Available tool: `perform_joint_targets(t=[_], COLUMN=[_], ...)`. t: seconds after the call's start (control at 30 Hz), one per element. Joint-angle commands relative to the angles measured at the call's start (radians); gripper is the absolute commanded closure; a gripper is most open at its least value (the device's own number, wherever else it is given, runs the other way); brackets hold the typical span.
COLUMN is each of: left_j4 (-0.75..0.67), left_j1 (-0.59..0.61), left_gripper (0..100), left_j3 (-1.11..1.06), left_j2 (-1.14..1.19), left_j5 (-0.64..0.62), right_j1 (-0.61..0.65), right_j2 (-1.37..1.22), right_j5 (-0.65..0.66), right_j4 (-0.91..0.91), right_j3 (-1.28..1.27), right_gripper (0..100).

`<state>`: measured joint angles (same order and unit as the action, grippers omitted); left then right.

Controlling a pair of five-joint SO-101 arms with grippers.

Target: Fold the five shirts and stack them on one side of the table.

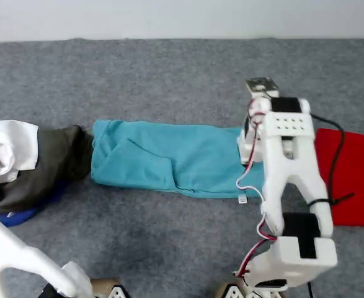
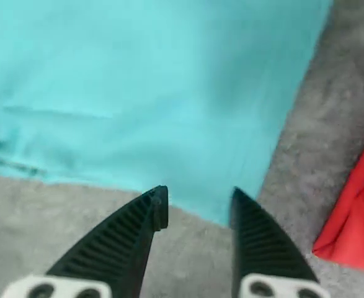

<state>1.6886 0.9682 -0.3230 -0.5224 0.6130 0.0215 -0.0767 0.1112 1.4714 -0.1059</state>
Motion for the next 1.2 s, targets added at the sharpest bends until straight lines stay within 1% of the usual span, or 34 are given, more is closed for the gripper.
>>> perform_joint_targets(t=[0.0, 0.23, 0.43, 0.47, 0.53, 0.73, 0.9, 1.0, 1.17], left_j4=[0.006, 0.006, 0.006, 0.006, 0.008, 0.008, 0.018, 0.02, 0.02], left_j1=[-0.008, -0.008, -0.006, -0.006, -0.006, -0.006, -0.006, -0.006, -0.006], left_gripper=[98, 98, 98, 98, 98, 98, 98, 98, 98], left_j3=[0.021, 0.021, 0.021, 0.021, 0.021, 0.021, 0.022, 0.022, 0.022], left_j2=[-0.031, -0.031, -0.031, -0.031, -0.031, -0.031, -0.031, -0.031, -0.032], left_j5=[0.002, 0.002, 0.002, 0.002, 0.002, 0.002, 0.002, 0.002, 0.002], right_j1=[-0.035, -0.093, -0.094, -0.094, -0.093, -0.073, -0.082, -0.102, -0.205], right_j2=[0.061, -0.076, -0.194, -0.213, -0.245, -0.277, -0.266, -0.222, -0.128], right_j5=[-0.005, -0.008, -0.012, -0.012, -0.026, -0.04, -0.023, 0.026, 0.153], right_j4=[-0.15, -0.323, -0.406, -0.417, -0.437, -0.358, -0.275, -0.236, -0.197], right_j3=[-0.077, -0.103, -0.103, -0.103, -0.101, -0.041, 0.025, 0.048, 0.051], right_gripper=[77.0, 76.3, 76.4, 76.9, 81.0, 99.4, 98.8, 98.8, 98.8])
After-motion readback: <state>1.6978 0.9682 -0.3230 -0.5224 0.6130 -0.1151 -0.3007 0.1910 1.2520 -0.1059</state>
